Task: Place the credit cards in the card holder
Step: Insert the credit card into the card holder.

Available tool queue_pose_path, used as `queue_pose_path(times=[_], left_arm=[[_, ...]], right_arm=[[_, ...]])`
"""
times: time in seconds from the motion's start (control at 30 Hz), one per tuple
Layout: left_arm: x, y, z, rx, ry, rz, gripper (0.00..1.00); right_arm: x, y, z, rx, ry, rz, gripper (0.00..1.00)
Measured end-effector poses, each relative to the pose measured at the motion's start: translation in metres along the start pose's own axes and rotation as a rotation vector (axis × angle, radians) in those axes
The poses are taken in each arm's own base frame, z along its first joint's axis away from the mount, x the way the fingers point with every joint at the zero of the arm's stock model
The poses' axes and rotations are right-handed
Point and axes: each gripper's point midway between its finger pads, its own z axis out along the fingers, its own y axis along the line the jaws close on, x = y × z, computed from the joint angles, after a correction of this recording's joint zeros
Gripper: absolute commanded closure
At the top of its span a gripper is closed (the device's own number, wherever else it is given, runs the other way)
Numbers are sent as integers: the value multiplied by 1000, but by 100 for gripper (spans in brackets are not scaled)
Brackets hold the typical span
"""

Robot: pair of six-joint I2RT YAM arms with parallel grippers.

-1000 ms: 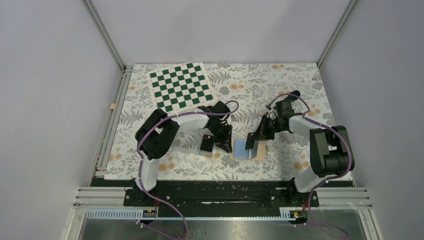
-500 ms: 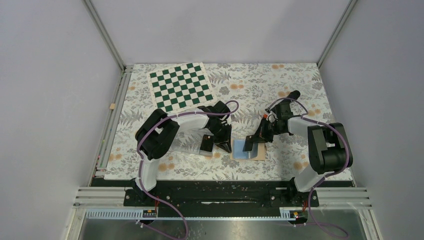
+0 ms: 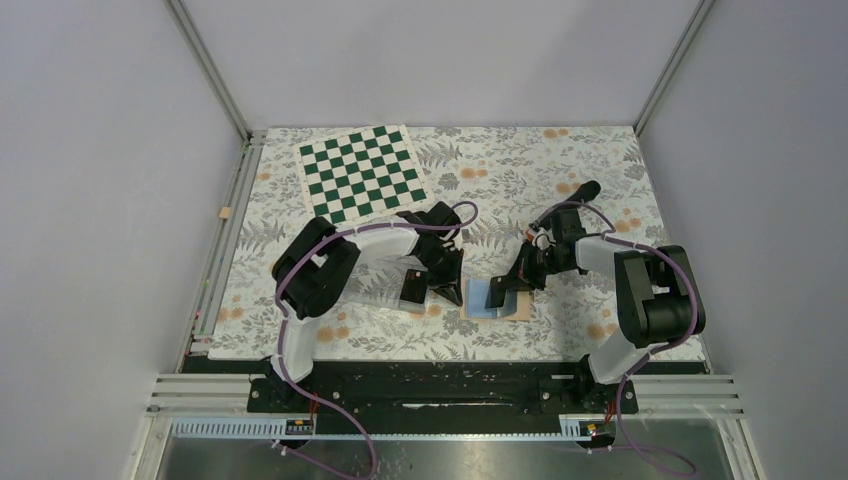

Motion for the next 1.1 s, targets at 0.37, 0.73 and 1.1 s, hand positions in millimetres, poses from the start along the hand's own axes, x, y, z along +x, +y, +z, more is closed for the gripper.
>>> queue_pose_path(times=[0.37,0.73,1.1], left_arm=[[1,1,1,-13,19,-14,100],[1,2,1,-20,28,-22,100],[2,2,1,-24,35,-24,100]], right_arm=[[11,-1,-1,-6,43,16,100],[22,0,-3,-22,88,23,100],[26,0,0,-44,125,35,100]])
